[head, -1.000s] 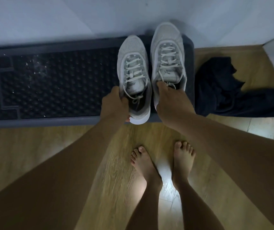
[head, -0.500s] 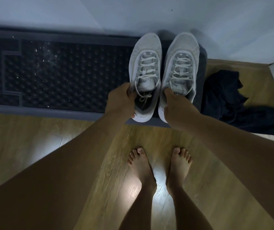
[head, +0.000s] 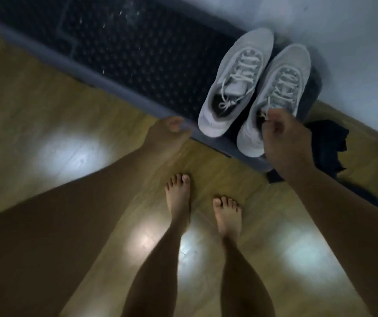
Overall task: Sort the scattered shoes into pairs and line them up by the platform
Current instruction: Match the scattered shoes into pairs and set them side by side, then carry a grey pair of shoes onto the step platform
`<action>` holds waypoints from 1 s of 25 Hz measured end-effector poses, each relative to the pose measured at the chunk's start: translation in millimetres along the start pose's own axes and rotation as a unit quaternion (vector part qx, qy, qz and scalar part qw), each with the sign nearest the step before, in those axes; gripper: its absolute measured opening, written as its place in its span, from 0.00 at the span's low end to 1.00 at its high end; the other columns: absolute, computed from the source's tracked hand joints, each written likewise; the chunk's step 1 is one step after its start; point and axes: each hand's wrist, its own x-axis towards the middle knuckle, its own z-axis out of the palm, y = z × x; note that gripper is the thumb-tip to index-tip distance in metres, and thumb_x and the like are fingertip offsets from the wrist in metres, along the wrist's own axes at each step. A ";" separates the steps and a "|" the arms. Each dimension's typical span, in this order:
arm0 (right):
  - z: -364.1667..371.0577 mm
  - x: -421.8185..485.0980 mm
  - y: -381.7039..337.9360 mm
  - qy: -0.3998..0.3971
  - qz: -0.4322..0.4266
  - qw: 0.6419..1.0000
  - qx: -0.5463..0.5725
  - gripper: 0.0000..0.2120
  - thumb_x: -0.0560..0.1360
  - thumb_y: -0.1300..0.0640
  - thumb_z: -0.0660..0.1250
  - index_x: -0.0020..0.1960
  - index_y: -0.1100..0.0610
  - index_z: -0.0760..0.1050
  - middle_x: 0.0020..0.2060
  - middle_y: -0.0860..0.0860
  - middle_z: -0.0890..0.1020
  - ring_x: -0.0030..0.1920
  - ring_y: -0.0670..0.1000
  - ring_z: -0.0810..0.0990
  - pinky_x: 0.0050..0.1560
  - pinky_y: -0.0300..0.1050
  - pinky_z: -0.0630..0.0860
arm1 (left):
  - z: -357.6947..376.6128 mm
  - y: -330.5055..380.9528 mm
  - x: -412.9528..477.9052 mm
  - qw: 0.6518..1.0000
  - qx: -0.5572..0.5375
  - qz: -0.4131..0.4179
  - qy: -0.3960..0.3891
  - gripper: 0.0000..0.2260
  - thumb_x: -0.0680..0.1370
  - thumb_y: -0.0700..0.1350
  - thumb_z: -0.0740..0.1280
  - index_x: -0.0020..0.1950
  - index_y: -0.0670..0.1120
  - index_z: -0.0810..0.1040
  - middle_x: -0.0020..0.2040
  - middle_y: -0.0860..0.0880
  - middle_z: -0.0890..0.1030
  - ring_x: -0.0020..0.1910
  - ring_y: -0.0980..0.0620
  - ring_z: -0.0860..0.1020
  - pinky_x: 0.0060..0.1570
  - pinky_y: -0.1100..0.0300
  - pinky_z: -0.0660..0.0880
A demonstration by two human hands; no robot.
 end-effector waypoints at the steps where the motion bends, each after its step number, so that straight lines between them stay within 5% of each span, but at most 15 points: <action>1: -10.4 -8.1 -1.1 0.014 0.000 1.000 0.016 0.13 0.78 0.55 0.61 0.61 0.53 0.76 0.53 0.50 0.81 0.53 0.50 0.79 0.51 0.37 0.69 | 2.5 -7.1 -16.0 0.999 -0.036 -0.033 0.025 0.17 0.78 0.48 0.68 0.65 0.44 0.76 0.59 0.52 0.78 0.58 0.54 0.76 0.55 0.61 0.71; 6: -33.2 -60.5 -5.5 -0.068 -0.036 0.997 0.001 0.18 0.78 0.57 0.62 0.68 0.52 0.70 0.60 0.51 0.77 0.55 0.48 0.76 0.49 0.38 0.69 | 23.7 -29.7 -87.8 0.962 -0.207 -0.131 0.120 0.14 0.73 0.49 0.73 0.58 0.55 0.78 0.59 0.53 0.78 0.42 0.57 0.77 0.38 0.65 0.72; 9: -17.1 -90.2 -20.2 -0.169 -0.067 0.983 -0.039 0.19 0.79 0.55 0.62 0.69 0.50 0.68 0.63 0.50 0.75 0.61 0.48 0.74 0.54 0.40 0.69 | 29.5 -35.7 -121.6 0.942 -0.250 -0.146 0.168 0.16 0.73 0.47 0.74 0.60 0.54 0.79 0.59 0.52 0.78 0.36 0.57 0.76 0.33 0.65 0.71; 13: 26.9 -130.6 -41.6 -0.286 -0.103 0.942 -0.142 0.20 0.79 0.55 0.62 0.70 0.51 0.68 0.66 0.51 0.74 0.66 0.49 0.73 0.62 0.48 0.73 | 40.0 -73.1 -180.6 0.913 -0.287 -0.206 0.202 0.19 0.74 0.51 0.72 0.64 0.54 0.77 0.60 0.54 0.77 0.46 0.55 0.80 0.42 0.62 0.73; 16: 71.6 -186.4 -60.7 -0.341 -0.157 0.908 -0.186 0.20 0.78 0.54 0.62 0.69 0.48 0.68 0.64 0.49 0.75 0.62 0.50 0.75 0.51 0.42 0.72 | 45.7 -120.3 -237.3 0.858 -0.377 -0.251 0.242 0.18 0.74 0.47 0.72 0.64 0.51 0.78 0.62 0.50 0.78 0.57 0.50 0.79 0.53 0.57 0.76; 18: 100.5 -234.9 -66.2 -0.390 -0.185 0.879 -0.202 0.20 0.77 0.53 0.62 0.69 0.47 0.68 0.63 0.49 0.75 0.61 0.51 0.75 0.53 0.44 0.73 | 49.7 -159.3 -277.1 0.828 -0.401 -0.276 0.278 0.17 0.75 0.46 0.72 0.64 0.50 0.77 0.62 0.50 0.77 0.58 0.49 0.79 0.57 0.53 0.77; 22: 144.9 -318.3 -55.5 -0.431 -0.250 0.826 -0.264 0.18 0.75 0.51 0.64 0.65 0.43 0.70 0.59 0.47 0.77 0.38 0.37 0.76 0.33 0.29 0.67 | 79.8 -246.2 -369.4 0.767 -0.439 -0.320 0.341 0.16 0.75 0.46 0.71 0.63 0.49 0.78 0.61 0.48 0.78 0.55 0.48 0.79 0.55 0.56 0.76; 25: 162.1 -354.3 -32.7 -0.437 -0.239 0.815 -0.297 0.15 0.76 0.52 0.65 0.62 0.44 0.72 0.56 0.47 0.78 0.38 0.38 0.74 0.30 0.29 0.64 | 126.0 -289.4 -437.4 0.717 -0.469 -0.388 0.340 0.15 0.76 0.48 0.70 0.62 0.49 0.78 0.60 0.47 0.78 0.55 0.47 0.78 0.55 0.56 0.76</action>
